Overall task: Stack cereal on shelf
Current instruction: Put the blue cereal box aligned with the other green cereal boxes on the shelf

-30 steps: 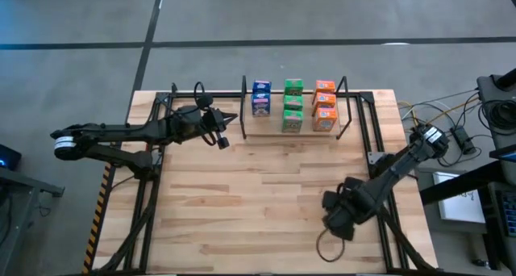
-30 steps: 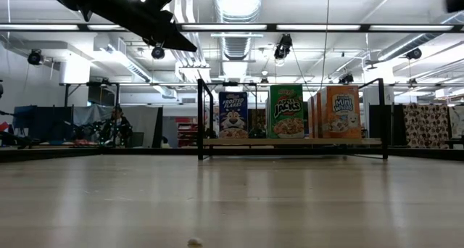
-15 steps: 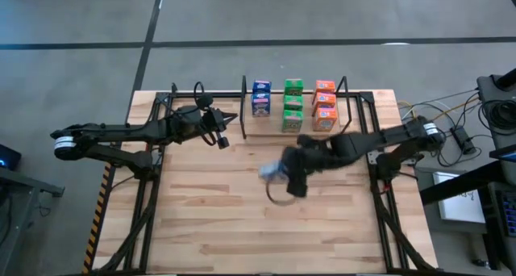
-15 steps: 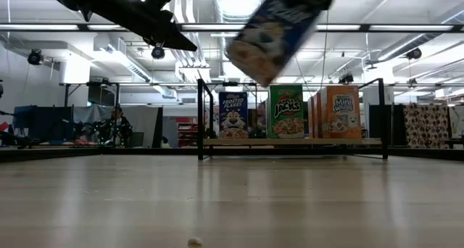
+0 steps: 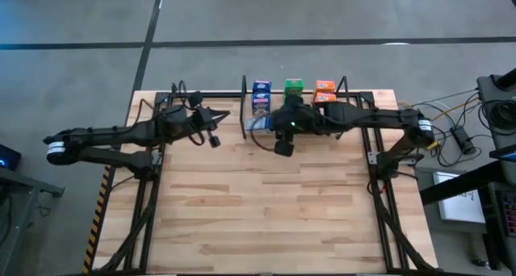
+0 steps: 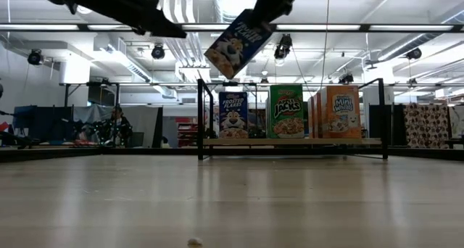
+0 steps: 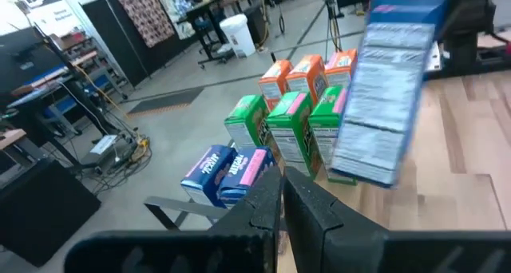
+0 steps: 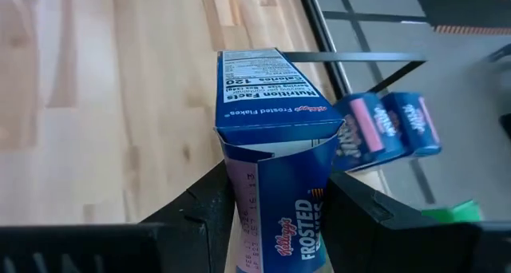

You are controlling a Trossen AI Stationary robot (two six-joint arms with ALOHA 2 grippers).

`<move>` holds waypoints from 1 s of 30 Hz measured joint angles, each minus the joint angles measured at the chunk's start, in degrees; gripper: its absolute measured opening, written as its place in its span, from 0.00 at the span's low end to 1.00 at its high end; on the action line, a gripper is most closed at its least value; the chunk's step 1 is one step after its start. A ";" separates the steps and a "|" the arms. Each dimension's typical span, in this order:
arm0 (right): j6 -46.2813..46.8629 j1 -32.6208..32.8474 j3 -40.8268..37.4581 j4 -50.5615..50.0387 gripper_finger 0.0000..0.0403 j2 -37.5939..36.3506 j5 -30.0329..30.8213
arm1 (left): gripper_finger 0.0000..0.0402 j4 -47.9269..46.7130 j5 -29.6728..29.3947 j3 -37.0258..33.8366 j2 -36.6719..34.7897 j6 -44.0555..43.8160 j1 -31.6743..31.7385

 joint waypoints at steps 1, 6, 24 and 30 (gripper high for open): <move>-0.76 -0.43 1.11 -0.53 0.36 0.92 -0.03 | 0.00 0.12 0.00 -0.69 -1.08 0.00 0.01; -4.88 -1.56 9.84 -7.48 0.36 7.27 -0.59 | 0.00 1.01 0.00 -3.50 -6.42 0.00 0.00; -13.48 -7.04 38.64 -33.12 0.36 28.25 -0.60 | 0.00 1.15 0.00 -5.02 -11.51 -1.14 0.00; -14.45 -8.06 38.15 -33.22 0.36 30.38 -0.99 | 0.00 1.16 0.00 -4.99 -11.30 -1.09 0.00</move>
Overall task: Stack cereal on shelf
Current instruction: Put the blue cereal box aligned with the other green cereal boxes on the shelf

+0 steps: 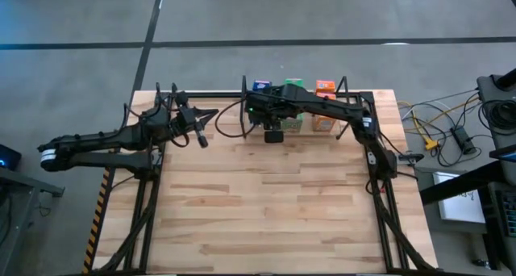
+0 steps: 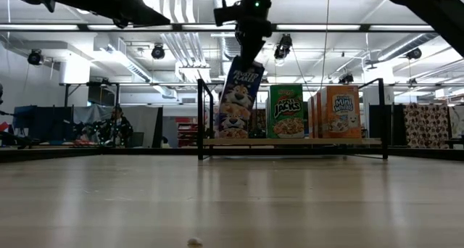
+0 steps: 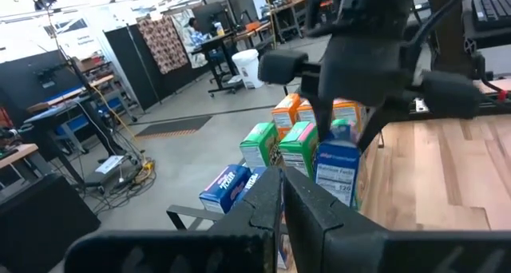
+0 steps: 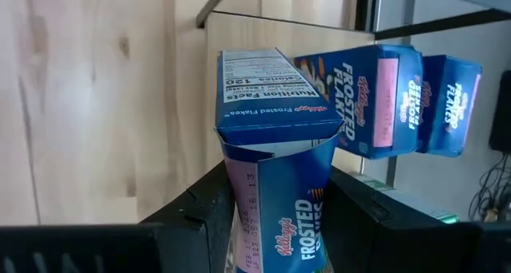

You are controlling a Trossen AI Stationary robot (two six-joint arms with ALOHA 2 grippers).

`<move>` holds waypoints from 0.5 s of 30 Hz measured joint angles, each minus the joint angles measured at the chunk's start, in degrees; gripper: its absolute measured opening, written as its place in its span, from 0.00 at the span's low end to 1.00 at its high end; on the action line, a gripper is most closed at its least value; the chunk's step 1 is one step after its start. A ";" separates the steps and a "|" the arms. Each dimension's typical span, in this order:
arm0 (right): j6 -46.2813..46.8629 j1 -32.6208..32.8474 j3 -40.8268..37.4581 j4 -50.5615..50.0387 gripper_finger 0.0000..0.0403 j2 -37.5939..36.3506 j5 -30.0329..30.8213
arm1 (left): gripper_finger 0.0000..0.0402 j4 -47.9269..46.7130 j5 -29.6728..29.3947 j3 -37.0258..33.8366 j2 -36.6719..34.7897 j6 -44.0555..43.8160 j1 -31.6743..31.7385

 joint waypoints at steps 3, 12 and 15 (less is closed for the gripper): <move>0.63 -0.15 -0.16 0.73 0.36 1.19 0.02 | 0.00 0.02 0.00 0.00 0.00 0.00 0.00; 1.01 -0.39 -0.23 1.24 0.36 4.82 0.04 | 0.00 0.09 0.00 0.00 0.00 0.02 0.00; 1.01 -0.30 -0.23 2.11 0.38 5.18 0.04 | 0.00 0.08 0.01 0.00 0.00 0.02 0.01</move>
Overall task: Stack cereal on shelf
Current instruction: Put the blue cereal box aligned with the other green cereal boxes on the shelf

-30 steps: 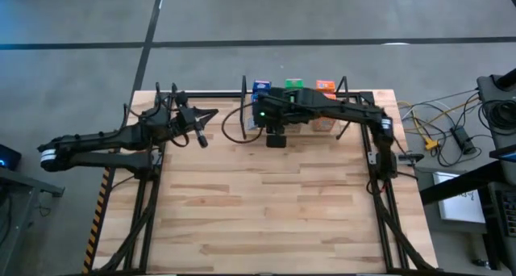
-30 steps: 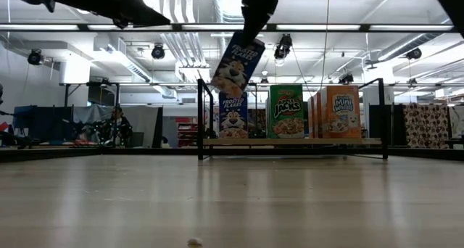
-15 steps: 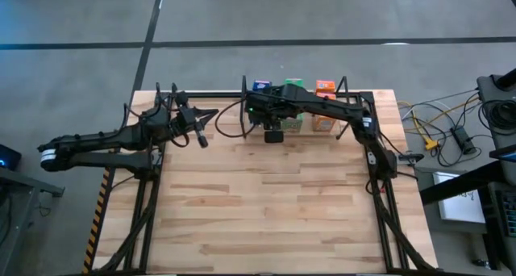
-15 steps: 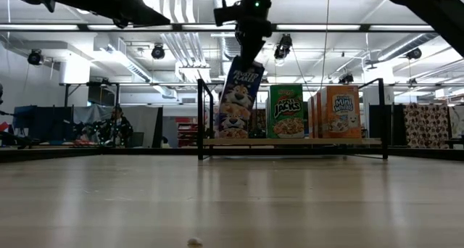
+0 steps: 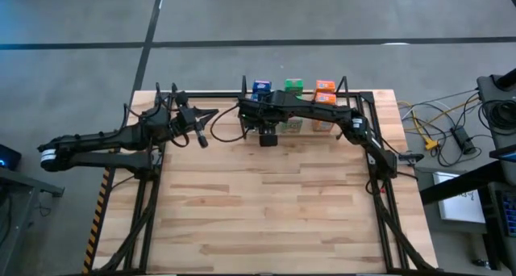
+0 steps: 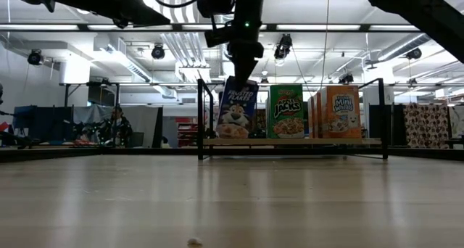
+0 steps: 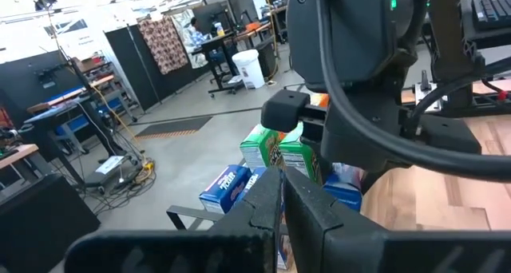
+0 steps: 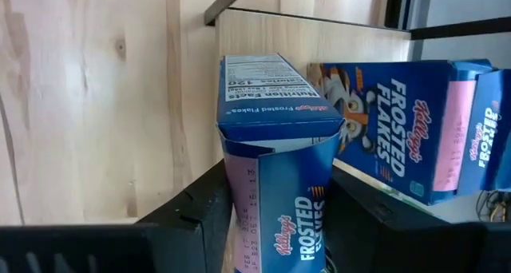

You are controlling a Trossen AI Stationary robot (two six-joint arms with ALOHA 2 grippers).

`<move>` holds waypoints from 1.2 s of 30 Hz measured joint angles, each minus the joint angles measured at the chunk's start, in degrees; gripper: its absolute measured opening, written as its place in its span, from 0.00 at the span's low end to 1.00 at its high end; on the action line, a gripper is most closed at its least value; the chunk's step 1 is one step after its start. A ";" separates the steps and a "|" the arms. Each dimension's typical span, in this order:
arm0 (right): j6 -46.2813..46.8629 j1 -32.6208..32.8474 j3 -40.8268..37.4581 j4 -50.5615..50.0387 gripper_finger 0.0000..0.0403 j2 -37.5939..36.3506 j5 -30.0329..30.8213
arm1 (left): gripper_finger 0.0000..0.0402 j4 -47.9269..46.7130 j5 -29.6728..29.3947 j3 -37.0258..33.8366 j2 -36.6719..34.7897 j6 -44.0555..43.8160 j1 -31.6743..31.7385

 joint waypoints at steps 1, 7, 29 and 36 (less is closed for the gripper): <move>0.00 -0.02 0.00 0.09 0.39 0.00 0.00 | 0.00 -0.01 -0.01 0.00 0.00 0.00 -0.01; 0.09 -0.64 0.00 1.96 0.47 0.22 0.43 | 0.00 0.03 -0.01 0.00 0.00 0.00 -0.01; -1.58 -1.57 2.73 2.87 0.58 -0.88 0.44 | 0.00 0.07 0.01 0.00 0.00 0.00 0.01; 0.57 -1.49 2.71 2.16 0.53 -3.41 -0.06 | 0.00 0.01 0.01 0.00 0.00 0.00 0.01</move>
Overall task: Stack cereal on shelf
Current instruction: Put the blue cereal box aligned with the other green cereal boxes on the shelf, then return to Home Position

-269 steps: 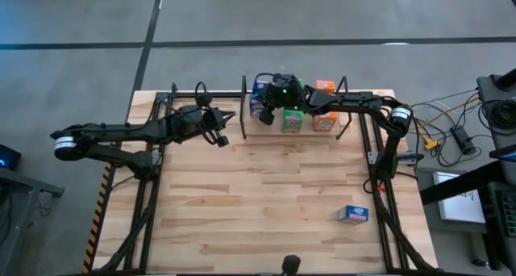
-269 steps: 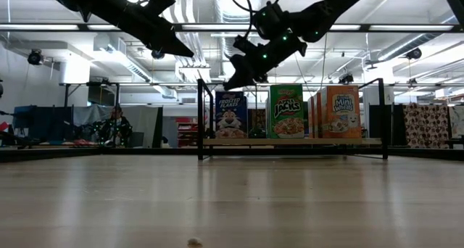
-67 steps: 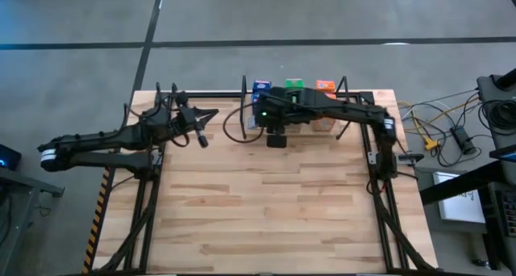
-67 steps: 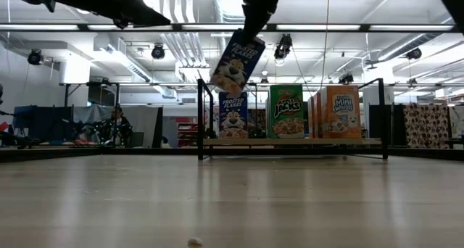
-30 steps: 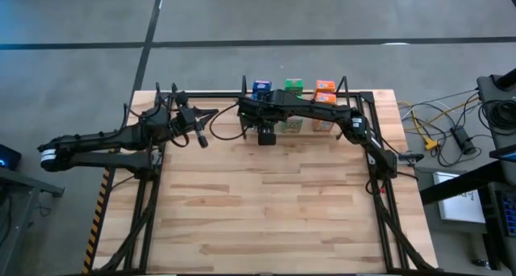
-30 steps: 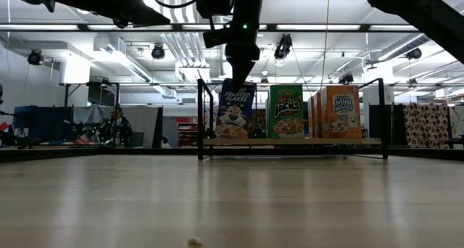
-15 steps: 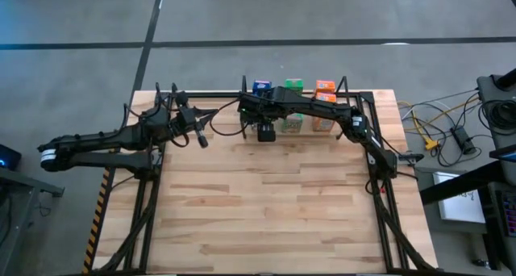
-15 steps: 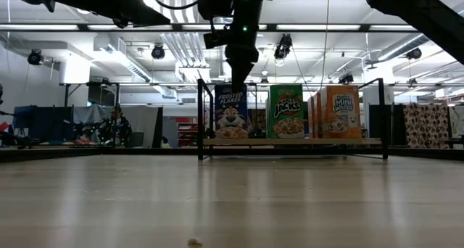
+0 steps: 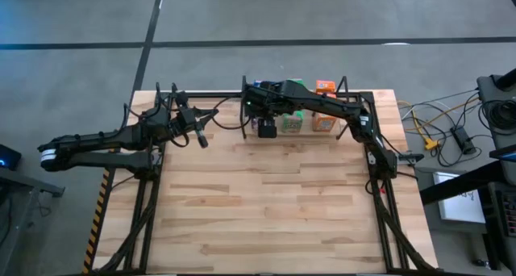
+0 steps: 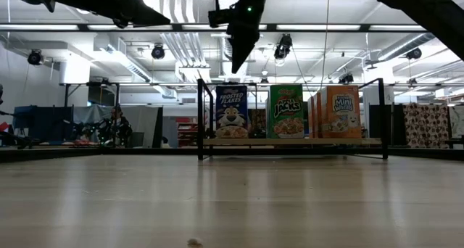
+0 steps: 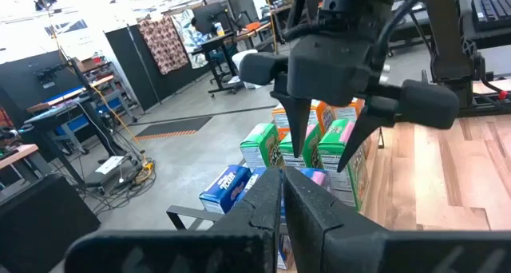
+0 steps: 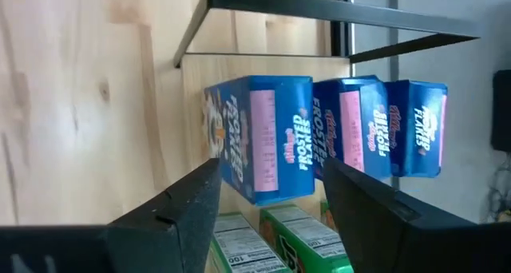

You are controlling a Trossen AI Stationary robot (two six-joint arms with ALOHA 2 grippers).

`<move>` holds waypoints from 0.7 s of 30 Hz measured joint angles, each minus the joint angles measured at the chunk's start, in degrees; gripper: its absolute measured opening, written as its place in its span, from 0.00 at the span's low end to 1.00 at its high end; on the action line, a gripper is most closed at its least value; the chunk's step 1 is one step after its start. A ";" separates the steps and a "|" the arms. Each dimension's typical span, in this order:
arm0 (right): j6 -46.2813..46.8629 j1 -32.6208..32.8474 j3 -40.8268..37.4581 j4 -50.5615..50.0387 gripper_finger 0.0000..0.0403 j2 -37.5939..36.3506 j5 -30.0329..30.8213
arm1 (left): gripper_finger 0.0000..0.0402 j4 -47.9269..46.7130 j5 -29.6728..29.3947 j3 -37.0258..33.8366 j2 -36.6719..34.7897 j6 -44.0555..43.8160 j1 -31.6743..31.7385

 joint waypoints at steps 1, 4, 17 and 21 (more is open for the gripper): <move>0.15 0.00 0.00 0.07 0.51 -0.26 -0.54 | 0.00 0.00 0.00 0.00 0.00 0.00 0.00; 0.12 -0.02 0.00 0.81 0.46 -0.46 -2.67 | 0.00 0.00 0.00 0.00 0.00 -0.01 0.00; -0.07 1.48 -2.18 0.88 0.04 -4.35 -15.45 | 0.00 -0.35 4.90 -0.37 -0.49 -0.76 -0.05; -0.38 2.17 -10.50 7.55 0.03 -9.35 -19.19 | 0.00 -1.90 4.94 -0.40 -1.54 -1.68 -0.45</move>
